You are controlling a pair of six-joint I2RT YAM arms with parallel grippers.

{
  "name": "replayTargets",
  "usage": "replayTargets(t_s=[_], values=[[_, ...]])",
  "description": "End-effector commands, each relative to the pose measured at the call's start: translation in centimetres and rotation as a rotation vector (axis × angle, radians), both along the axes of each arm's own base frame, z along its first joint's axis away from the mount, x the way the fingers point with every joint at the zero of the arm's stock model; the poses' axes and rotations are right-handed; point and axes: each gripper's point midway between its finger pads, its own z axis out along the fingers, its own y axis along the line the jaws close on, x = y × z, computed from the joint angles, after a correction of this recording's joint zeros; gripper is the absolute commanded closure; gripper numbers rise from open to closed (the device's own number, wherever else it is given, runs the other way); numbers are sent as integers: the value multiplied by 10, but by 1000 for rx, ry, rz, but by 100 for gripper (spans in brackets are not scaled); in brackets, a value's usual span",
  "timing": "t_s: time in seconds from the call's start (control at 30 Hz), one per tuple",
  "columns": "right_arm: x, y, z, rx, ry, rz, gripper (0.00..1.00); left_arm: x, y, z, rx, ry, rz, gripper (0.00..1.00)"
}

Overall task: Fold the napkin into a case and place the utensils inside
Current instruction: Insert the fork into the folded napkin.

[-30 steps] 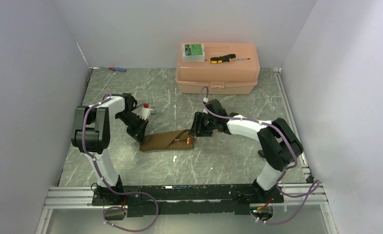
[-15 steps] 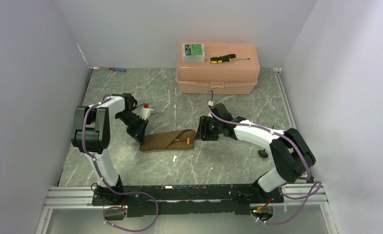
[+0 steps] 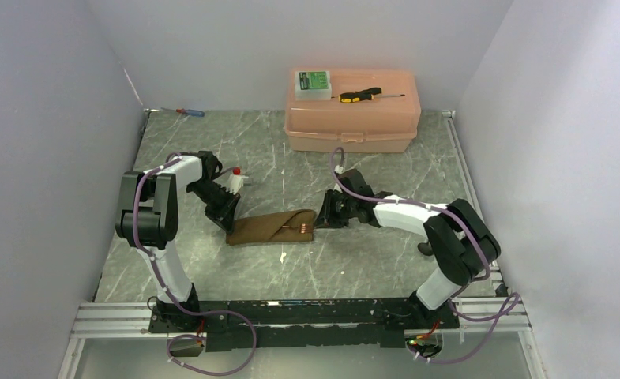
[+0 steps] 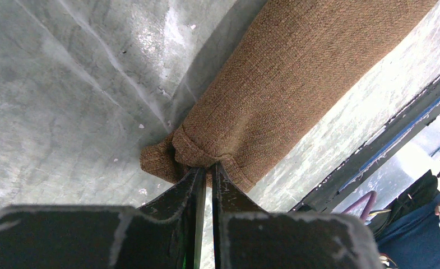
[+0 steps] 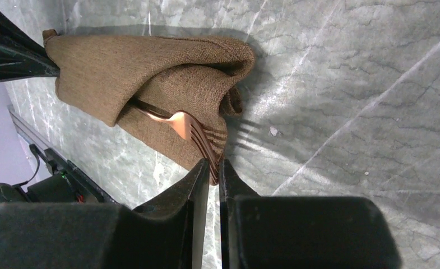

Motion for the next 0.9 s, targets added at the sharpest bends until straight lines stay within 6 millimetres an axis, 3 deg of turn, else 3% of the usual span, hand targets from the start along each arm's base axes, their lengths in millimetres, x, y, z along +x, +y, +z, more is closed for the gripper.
replayTargets(t_s=[0.0,0.17,0.33,0.5,0.63,0.7,0.8,0.87], values=[[7,14,7,68,-23,13,84,3,-7,2,-30,-5,-21,86],[11,25,13,108,-28,24,100,2,-7,2,-32,-1,-19,86],[16,28,26,107,-66,30,100,1,-7,1,-29,-2,-25,86],[17,37,23,111,-52,57,98,3,-8,4,-36,-4,-22,85],[19,38,18,91,-43,60,67,0,-11,9,-57,22,-17,77],[21,26,21,41,-58,28,54,1,-11,11,-61,32,-15,70],[29,-3,39,-4,-101,-43,39,2,-11,15,-68,26,-10,63],[33,-32,53,-54,-133,-115,24,2,-11,17,-69,25,-5,61]])
